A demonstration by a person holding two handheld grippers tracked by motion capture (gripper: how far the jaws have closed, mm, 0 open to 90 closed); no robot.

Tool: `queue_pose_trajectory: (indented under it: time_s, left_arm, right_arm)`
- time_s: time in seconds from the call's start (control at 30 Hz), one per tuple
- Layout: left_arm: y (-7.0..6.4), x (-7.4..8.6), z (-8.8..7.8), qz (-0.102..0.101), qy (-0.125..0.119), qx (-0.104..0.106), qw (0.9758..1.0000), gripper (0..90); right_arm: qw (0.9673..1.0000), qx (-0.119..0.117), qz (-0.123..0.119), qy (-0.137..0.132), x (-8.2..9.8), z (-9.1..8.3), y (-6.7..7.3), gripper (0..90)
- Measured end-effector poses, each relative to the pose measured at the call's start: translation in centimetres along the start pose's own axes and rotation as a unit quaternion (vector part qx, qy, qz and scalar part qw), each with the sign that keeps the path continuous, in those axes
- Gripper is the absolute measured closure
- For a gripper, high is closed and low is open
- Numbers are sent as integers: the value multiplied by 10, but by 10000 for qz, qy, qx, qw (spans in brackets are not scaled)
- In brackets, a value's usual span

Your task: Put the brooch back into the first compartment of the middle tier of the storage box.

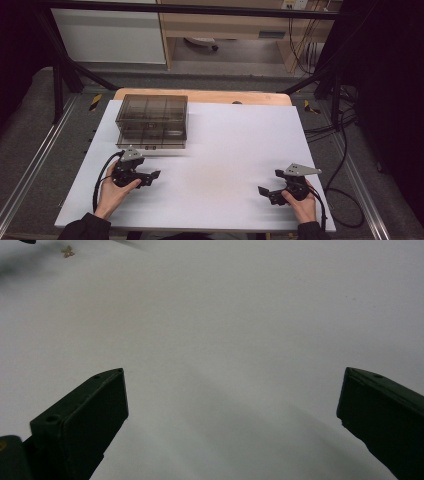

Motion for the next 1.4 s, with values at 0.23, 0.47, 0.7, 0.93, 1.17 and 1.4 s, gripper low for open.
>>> queue_pose_trajectory:
  time_s: [0.23,0.47,0.7,0.93,1.17,1.4]
  left_arm:
    - [1,1,2,-10,22,-60,10000,265]
    - [-7,1,8,-80,117,10,9999,390]
    - [-7,4,12,-229,201,-21,9995,488]
    - [-8,6,13,-238,215,-47,9995,570]
    - [-10,9,15,-288,266,-25,9992,654]
    - [-9,9,16,-300,274,-49,9992,725]
  right_arm:
    - [10000,10,-6,6,0,1,0,6]
    - [10000,10,-4,19,1,1,0,6]
    - [10000,17,-20,30,1,0,-1,6]
    - [10000,29,-5,19,1,0,-1,6]
    - [10000,37,-34,28,1,0,-1,6]
    - [10000,35,-22,41,1,0,-1,6]
Point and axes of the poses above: each handheld gripper's, and its own axes: z roughly forward along the jaws, x roughly out of its underside, y roughly to its left, the point moved 10 cm from there along z, roughly forward along the jaws, and after that the axes turned 11 degrees about -x, right-handed, at the moved point
